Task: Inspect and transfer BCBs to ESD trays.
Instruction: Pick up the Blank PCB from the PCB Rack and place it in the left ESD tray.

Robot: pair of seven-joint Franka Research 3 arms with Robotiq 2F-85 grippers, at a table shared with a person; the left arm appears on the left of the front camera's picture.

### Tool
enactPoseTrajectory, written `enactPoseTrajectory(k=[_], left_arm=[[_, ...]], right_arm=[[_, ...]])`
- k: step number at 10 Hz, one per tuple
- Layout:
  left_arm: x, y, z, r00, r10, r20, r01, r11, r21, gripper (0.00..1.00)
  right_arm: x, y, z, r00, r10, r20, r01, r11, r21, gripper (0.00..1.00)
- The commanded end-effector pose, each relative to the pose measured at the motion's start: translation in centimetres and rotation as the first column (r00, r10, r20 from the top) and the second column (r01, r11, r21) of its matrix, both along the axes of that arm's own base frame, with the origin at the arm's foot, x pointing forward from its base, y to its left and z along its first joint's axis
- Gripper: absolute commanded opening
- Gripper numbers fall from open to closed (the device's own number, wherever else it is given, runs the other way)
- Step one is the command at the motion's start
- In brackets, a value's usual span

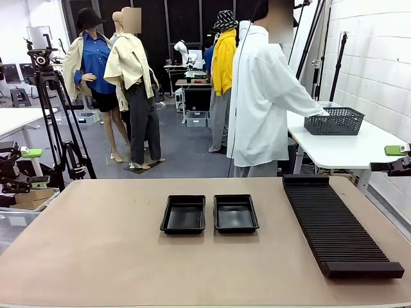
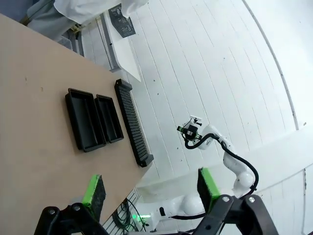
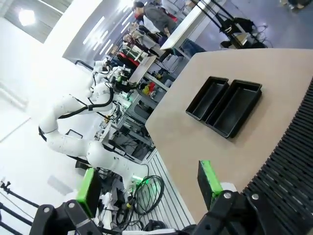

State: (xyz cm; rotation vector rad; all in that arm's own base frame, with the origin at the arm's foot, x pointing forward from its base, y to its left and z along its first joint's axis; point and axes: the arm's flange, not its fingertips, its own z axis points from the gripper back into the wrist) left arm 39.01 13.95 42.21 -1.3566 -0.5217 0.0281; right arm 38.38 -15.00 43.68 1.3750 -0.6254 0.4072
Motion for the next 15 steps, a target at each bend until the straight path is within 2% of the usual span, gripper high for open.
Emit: enactPoseTrajectory(k=[1,15], left_arm=[[-0.21,-0.09,0.11,1.000,-0.001,-0.023,0.001,1.000,-0.016,1.00],[-0.21,-0.09,0.11,1.000,-0.001,-0.023,0.001,1.000,-0.016,1.00]], right_arm=[[-0.12,-0.05,-0.50,1.000,-0.002,-0.016,0.002,1.000,0.013,1.00],[-0.12,-0.05,-0.50,1.000,-0.002,-0.016,0.002,1.000,0.013,1.00]])
